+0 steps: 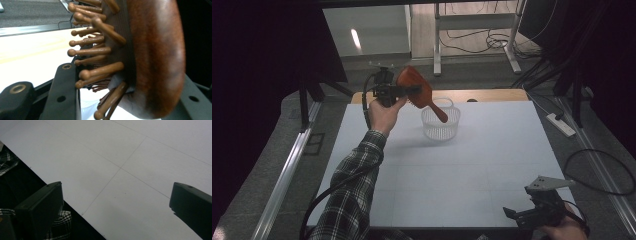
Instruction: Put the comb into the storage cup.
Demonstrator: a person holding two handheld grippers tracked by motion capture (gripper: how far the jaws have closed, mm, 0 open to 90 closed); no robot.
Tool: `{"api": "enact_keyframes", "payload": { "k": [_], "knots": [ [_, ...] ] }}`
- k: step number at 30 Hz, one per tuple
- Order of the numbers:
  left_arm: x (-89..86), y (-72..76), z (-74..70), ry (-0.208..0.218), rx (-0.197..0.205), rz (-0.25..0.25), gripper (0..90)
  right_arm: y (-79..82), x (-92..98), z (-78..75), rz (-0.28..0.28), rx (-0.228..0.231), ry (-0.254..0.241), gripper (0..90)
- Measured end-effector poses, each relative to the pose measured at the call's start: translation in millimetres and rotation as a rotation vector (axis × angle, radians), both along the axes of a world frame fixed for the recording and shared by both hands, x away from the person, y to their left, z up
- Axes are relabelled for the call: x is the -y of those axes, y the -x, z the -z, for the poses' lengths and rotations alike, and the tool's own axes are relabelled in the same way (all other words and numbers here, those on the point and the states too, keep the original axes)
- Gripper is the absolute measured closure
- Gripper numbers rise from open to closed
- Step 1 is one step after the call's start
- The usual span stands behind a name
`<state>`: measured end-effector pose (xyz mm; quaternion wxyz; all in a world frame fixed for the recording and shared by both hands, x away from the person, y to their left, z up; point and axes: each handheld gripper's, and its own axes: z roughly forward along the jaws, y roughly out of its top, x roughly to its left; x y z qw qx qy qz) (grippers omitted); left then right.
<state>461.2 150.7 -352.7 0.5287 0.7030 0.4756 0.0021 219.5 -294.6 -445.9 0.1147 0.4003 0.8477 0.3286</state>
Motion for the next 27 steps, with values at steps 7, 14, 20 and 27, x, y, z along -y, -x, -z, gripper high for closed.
{"api": "enact_keyframes", "payload": {
  "k": [7,14,20,27],
  "knots": [
    [7.4,-5.1,5.6,-0.007,0.001,-0.009,54.9,0.3,0.3,0.0,-0.002,0.002,-0.003,0.0],
    [15.4,-7.8,11.3,-0.014,0.001,-0.014,54.9,0.4,0.7,0.1,-0.001,0.002,-0.003,0.0],
    [23.2,-9.7,18.1,-0.022,-0.005,-0.012,54.9,0.7,0.4,0.1,-0.002,0.000,0.000,0.0],
    [28.7,-10.6,25.2,-0.037,-0.010,-0.016,54.8,0.7,0.1,0.4,-0.003,-0.001,0.003,0.0]
  ]
}}
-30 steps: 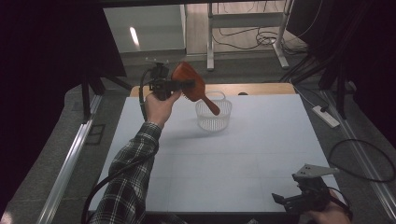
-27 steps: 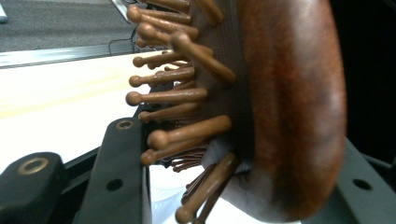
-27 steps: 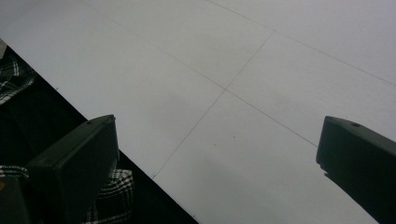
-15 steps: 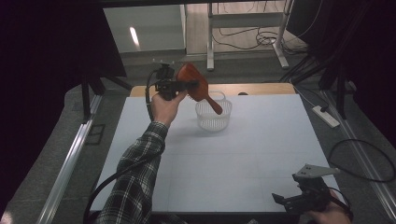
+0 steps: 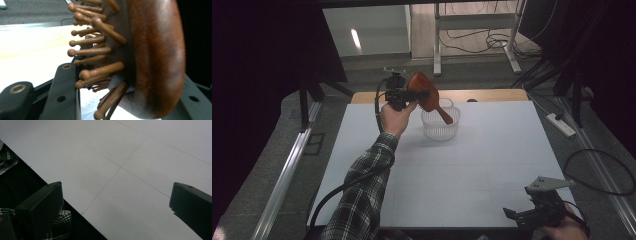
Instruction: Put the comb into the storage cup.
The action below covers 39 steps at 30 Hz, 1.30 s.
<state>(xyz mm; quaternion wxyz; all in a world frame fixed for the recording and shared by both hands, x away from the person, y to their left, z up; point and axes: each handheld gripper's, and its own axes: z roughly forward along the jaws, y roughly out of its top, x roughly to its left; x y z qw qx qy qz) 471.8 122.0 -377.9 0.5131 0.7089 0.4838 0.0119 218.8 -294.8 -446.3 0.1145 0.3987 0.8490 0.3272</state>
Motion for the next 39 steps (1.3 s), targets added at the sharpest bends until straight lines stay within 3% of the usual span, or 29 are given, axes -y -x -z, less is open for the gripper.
{"api": "enact_keyframes", "payload": {
  "k": [16,31,39],
  "knots": [
    [9.3,-0.2,21.6,-0.003,-0.032,-0.030,54.8,-0.6,-0.7,0.7,-0.004,-0.009,0.008,0.0],
    [11.7,-0.1,40.1,0.021,-0.064,-0.058,54.7,-1.2,-1.1,1.3,-0.008,-0.017,0.012,0.0],
    [16.8,-1.1,46.8,-0.001,-0.074,-0.061,54.1,-1.7,-1.1,1.5,-0.007,-0.022,0.012,0.0]
  ]
}}
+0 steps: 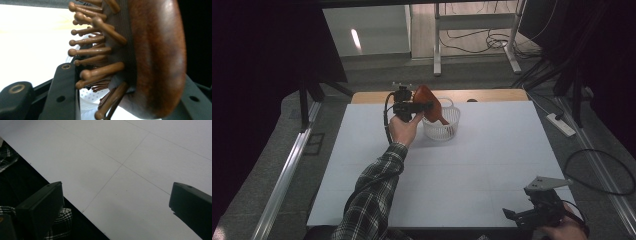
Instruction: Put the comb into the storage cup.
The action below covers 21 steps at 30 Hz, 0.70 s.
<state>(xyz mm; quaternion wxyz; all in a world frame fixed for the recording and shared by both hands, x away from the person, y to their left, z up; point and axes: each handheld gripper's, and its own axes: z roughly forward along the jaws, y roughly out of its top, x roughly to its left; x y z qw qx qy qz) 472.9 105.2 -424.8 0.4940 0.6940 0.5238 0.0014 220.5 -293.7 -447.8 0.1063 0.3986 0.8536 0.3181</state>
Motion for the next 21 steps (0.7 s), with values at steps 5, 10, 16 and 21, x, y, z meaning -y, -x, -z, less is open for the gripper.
{"api": "enact_keyframes", "payload": {
  "k": [5,10,16,21],
  "knots": [
    [1.4,-0.9,4.4,-0.001,0.000,-0.006,53.7,-0.2,0.2,0.0,-0.001,-0.002,-0.001,0.0],
    [-1.4,-0.3,7.7,0.018,-0.007,-0.016,53.1,-0.4,0.1,0.2,-0.002,-0.004,0.000,0.0],
    [-5.8,-0.2,12.4,0.034,-0.020,-0.025,51.6,-0.4,-0.3,0.3,-0.004,-0.004,0.004,0.1],
    [-8.2,-1.0,15.0,0.043,-0.028,-0.026,50.3,-0.5,-0.8,0.4,-0.003,-0.007,0.007,0.1]
  ]
}}
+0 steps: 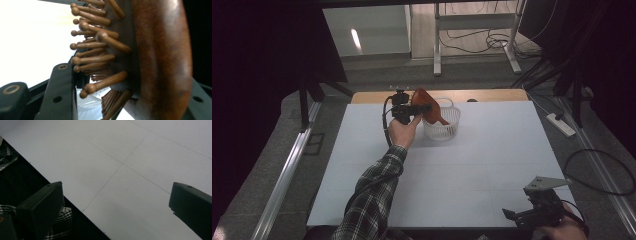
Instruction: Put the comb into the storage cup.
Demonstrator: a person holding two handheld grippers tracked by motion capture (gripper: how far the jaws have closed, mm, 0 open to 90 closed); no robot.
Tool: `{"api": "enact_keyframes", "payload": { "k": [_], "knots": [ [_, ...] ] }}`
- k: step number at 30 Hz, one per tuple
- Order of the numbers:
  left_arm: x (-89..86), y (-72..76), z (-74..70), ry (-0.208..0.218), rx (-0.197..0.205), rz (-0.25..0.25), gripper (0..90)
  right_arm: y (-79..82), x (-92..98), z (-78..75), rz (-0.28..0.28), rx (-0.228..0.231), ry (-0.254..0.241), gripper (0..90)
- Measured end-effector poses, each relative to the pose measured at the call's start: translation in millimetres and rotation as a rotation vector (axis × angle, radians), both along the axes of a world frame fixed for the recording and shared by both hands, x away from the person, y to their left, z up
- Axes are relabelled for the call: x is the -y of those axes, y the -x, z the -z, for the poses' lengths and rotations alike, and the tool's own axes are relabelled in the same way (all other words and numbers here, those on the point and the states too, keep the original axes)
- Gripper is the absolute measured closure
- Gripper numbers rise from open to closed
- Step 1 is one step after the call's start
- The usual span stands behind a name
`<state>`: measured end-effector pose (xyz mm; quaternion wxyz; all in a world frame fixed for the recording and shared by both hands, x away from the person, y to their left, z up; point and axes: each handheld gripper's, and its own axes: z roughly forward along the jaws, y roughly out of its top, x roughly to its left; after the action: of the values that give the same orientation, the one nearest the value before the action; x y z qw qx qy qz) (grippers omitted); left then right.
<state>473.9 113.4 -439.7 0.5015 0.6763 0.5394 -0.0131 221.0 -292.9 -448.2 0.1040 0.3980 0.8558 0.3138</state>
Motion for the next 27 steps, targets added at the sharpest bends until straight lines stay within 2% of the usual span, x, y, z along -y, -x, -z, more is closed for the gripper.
{"api": "enact_keyframes", "payload": {
  "k": [9,17,23,27],
  "knots": [
    [-5.2,-1.0,6.9,-0.002,-0.006,-0.016,45.7,0.0,-0.1,0.1,-0.001,0.000,0.002,0.2],
    [-7.7,-0.2,7.0,-0.029,0.015,-0.014,40.6,0.0,-0.3,0.2,-0.004,0.003,0.006,0.2],
    [-10.1,-0.3,6.8,-0.031,0.021,-0.009,35.7,0.1,-0.3,0.2,-0.003,0.003,0.007,0.2],
    [-10.2,0.4,5.6,-0.050,0.041,-0.005,31.7,0.1,-0.3,0.2,-0.003,0.004,0.008,0.2]
  ]
}}
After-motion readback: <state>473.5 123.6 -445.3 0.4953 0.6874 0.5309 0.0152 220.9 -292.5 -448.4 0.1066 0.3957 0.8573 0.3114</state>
